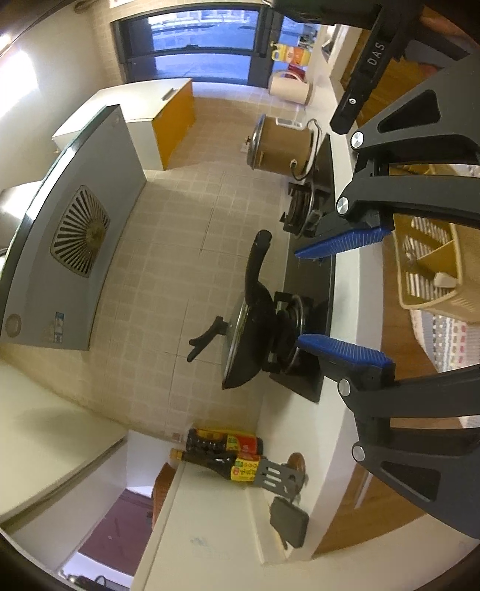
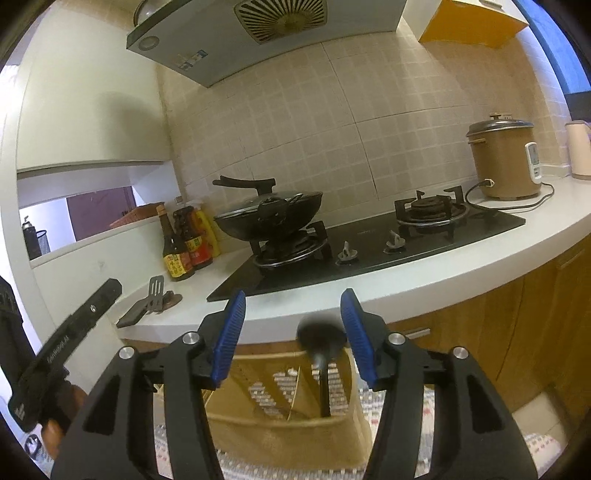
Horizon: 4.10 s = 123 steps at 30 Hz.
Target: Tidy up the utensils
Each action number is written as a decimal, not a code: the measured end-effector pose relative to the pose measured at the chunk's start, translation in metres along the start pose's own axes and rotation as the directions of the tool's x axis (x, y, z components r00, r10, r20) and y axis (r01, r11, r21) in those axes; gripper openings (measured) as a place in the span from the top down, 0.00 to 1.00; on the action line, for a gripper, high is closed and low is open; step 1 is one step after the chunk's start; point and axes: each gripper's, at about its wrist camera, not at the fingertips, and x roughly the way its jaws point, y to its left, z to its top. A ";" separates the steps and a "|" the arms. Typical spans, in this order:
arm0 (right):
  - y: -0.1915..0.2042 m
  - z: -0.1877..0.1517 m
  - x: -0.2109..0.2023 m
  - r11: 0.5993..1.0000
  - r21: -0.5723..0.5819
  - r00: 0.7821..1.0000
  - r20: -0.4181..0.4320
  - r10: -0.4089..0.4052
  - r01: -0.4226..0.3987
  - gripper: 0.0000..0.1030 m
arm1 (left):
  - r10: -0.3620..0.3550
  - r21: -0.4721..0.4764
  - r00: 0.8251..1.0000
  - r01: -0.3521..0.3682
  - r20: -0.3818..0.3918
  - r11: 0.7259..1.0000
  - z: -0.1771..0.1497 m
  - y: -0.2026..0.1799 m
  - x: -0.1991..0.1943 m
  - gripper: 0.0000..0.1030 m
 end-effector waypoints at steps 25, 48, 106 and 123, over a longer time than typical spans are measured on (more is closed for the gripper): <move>0.031 -0.136 -0.064 0.999 0.003 0.757 -0.652 0.030 -0.037 0.51 | -0.108 -0.072 0.578 0.084 -0.809 0.994 -0.142 0.049 -0.040 0.61; 0.046 -0.182 -0.009 0.998 -0.068 0.603 -0.795 -0.062 0.013 0.58 | 0.145 0.233 0.598 0.072 -0.788 0.970 -0.180 0.019 -0.046 0.91; 0.085 -0.098 -0.058 0.977 -0.191 0.885 -0.465 -0.007 -0.092 0.71 | -0.238 -0.235 0.868 0.146 -0.435 0.961 -0.038 0.071 -0.087 0.98; 0.085 -0.007 -0.047 0.979 -0.176 0.982 -0.172 0.076 -0.106 0.71 | -0.237 -0.119 0.968 0.227 -0.079 0.966 0.052 0.009 -0.086 0.98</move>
